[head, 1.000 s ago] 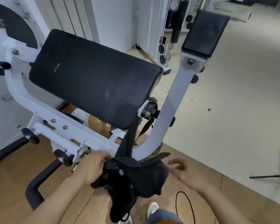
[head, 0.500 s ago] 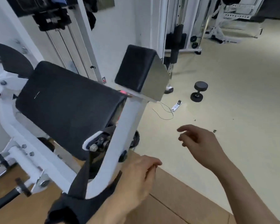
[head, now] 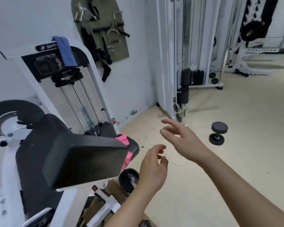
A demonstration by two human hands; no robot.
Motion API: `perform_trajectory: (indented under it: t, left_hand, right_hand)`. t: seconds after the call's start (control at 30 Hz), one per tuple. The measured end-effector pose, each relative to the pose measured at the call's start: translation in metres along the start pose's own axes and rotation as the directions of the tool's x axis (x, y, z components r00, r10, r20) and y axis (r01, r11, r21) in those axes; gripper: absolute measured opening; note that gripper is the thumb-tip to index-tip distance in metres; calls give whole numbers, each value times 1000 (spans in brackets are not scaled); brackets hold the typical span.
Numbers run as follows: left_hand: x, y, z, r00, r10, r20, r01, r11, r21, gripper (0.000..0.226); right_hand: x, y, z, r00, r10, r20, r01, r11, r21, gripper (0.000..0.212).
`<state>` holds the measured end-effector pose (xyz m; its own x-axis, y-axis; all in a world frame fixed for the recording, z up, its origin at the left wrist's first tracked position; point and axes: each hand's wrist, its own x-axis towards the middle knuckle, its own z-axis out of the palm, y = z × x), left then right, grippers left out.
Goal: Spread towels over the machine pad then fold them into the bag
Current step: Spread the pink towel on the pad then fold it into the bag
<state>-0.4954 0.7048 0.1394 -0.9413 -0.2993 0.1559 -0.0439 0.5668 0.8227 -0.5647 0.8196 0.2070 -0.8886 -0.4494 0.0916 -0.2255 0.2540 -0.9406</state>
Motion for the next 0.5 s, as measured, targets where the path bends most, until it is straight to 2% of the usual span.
perform_trajectory:
  t: [0.13,0.27,0.37,0.5]
  left_hand:
    - [70,-35,32,989,-123,-83,132,985,107,35]
    - [140,-87,50,934,-303,-189,320,945,65,34]
    - [173,-125,55,848,-464,-256,471,881,-40,33]
    - [195,-168,53,717,-627,-304,633,769,-93,35]
  right_hand:
    - [77,21,2,988,7,153,27,976,-217,43]
    - [159,58,15,957,42,286,98,883,-458,42]
    - [210,86,34,916,32,401,250,735,-630,44]
    - [263,111,65,827,46,560,413,626,-661,47]
